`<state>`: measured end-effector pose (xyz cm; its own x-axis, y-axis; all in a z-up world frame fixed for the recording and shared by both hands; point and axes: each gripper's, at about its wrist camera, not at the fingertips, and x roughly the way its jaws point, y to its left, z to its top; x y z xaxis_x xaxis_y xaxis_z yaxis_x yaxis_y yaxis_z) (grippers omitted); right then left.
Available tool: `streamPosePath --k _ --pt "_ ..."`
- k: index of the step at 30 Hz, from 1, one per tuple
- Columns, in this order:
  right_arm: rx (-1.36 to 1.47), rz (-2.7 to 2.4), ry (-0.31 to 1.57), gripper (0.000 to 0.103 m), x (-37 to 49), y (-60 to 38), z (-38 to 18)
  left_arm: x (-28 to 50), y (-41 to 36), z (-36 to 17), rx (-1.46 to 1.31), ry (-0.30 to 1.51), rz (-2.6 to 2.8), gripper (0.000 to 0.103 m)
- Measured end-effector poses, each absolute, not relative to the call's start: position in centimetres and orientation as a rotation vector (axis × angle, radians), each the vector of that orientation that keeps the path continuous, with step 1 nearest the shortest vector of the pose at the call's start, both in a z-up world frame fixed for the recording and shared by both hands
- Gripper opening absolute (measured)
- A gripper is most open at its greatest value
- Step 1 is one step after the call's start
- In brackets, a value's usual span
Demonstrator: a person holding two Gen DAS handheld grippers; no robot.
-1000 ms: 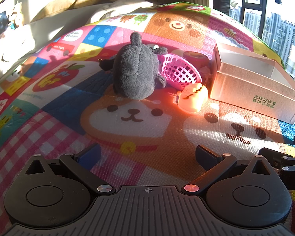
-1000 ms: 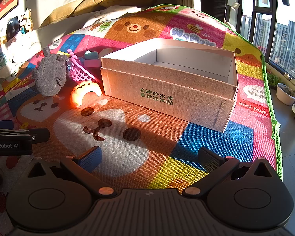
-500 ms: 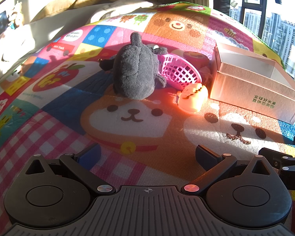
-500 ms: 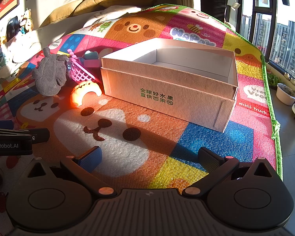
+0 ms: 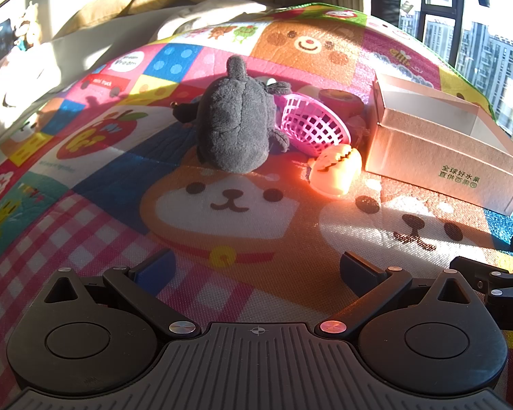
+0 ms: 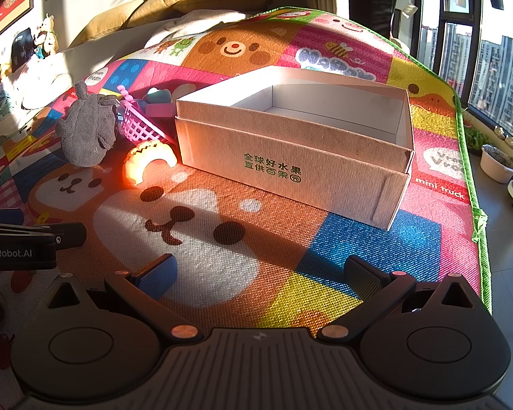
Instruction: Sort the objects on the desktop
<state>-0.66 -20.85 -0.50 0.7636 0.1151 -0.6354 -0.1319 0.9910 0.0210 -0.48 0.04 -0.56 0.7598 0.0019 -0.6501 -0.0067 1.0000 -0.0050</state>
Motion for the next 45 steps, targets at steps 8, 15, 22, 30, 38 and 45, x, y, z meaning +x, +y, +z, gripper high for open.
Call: streamPosePath --k 8,15,22,30,38,45 --pt "-0.040 0.147 0.705 0.103 -0.4 -21.0 -0.6 -0.4 -0.1 -0.5 0.004 0.713 0.004 0.103" --pt "-0.050 0.166 0.746 0.103 0.1 -20.9 -0.2 -0.3 -0.1 -0.5 0.005 0.716 0.001 0.103" --pt "-0.040 0.162 0.767 0.103 0.3 -21.0 -0.1 -0.4 0.7 -0.3 -0.029 0.704 -0.032 0.103" --pt "-0.041 0.179 0.754 0.103 -0.1 -21.2 0.0 -1.5 1.9 0.5 -0.039 0.674 -0.093 0.103" --pt "-0.036 0.195 0.650 0.103 -1.2 -21.2 1.5 -3.2 4.6 2.4 -0.060 0.556 -0.059 0.103" --pt "-0.154 0.260 0.564 0.103 -1.8 -17.8 2.4 -2.9 7.6 3.4 -0.113 0.530 0.032 0.103"
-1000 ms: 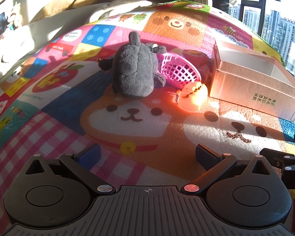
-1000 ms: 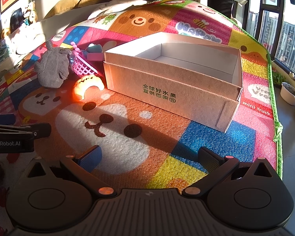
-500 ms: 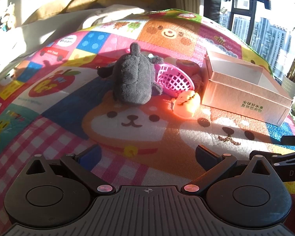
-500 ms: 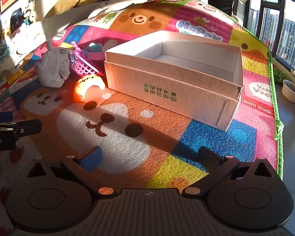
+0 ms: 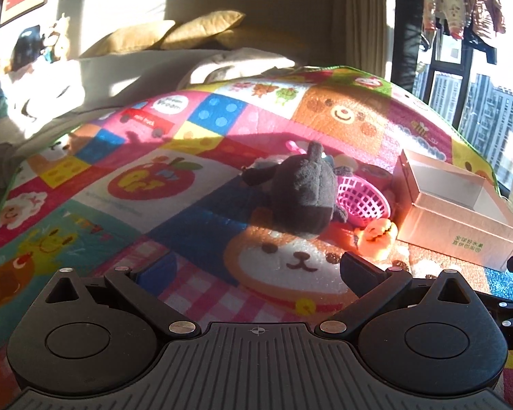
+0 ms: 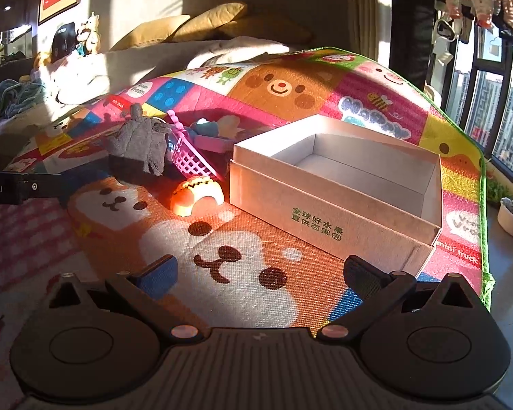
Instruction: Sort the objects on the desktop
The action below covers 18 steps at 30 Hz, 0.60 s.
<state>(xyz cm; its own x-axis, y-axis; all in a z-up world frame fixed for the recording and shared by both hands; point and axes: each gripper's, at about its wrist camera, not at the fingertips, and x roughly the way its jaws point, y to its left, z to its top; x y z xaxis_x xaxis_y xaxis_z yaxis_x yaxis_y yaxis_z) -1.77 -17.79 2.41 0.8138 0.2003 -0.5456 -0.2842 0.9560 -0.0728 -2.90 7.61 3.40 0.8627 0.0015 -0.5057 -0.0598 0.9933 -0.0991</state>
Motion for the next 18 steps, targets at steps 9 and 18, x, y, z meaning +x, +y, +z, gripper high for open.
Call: streamPosePath --k 9,18 --pt "-0.286 0.368 0.556 0.063 2.8 -10.7 2.5 -2.3 10.0 3.1 -0.169 0.535 0.088 0.103" --pt "-0.163 0.328 0.649 0.055 7.5 -9.2 0.6 -1.6 10.0 2.6 -0.140 0.570 0.064 0.103"
